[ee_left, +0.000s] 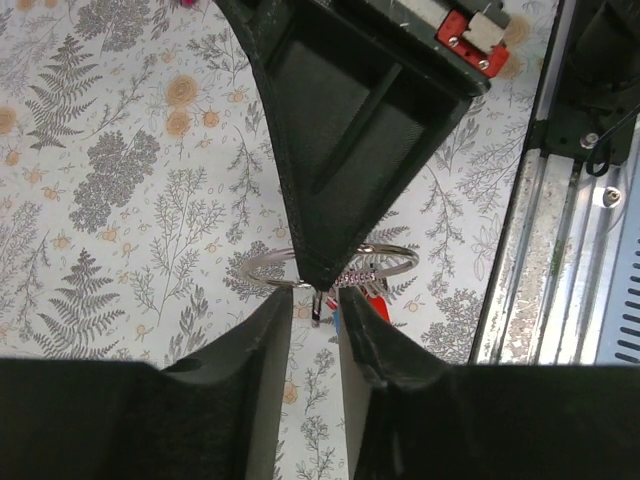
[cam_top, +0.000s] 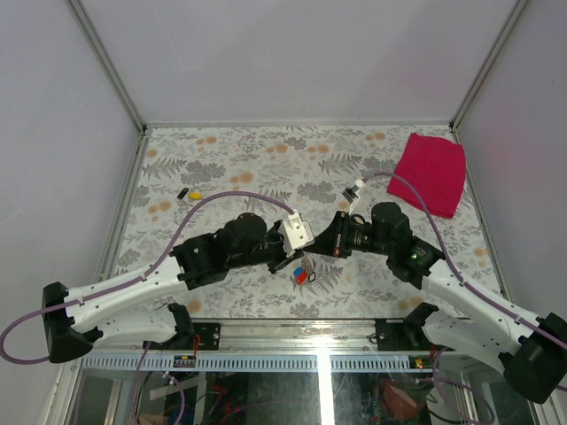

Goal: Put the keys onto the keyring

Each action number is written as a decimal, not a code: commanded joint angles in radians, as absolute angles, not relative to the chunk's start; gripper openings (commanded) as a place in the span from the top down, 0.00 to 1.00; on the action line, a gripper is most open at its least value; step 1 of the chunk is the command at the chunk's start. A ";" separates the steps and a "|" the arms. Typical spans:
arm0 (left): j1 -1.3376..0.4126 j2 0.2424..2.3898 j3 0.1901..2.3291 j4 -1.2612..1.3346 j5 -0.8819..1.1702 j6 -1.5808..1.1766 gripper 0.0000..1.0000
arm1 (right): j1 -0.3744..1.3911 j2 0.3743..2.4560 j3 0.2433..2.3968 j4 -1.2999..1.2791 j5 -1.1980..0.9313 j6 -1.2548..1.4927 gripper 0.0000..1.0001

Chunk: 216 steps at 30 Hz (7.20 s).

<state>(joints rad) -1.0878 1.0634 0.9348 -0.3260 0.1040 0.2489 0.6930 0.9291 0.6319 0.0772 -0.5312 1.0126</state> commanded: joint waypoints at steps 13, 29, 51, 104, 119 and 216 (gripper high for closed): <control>-1.094 0.893 0.876 -0.183 0.017 0.150 0.66 | 0.695 0.758 0.595 0.231 -0.360 1.034 1.00; -1.093 0.987 0.937 -0.218 -0.269 -0.141 0.47 | 0.695 0.692 0.672 0.012 -0.155 0.990 1.00; -1.085 1.128 1.059 -0.421 -0.342 -0.395 0.44 | 0.694 0.668 0.798 -0.197 -0.152 1.103 1.00; -1.085 1.025 0.975 -0.102 0.126 0.120 0.77 | 0.695 0.749 0.819 -0.053 -0.434 1.112 1.00; -1.085 1.023 0.996 -0.124 0.143 0.123 1.00 | 0.695 0.751 0.819 -0.053 -0.436 1.112 1.00; -1.085 1.210 1.339 -0.460 -0.227 -0.176 1.00 | 0.695 0.341 0.358 0.337 -0.154 0.096 0.43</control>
<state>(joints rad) -1.0859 1.1957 1.2613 -0.4366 -0.1848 -0.1329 0.6933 0.3107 0.3561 0.1509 -0.0452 0.2508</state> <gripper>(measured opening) 0.020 0.572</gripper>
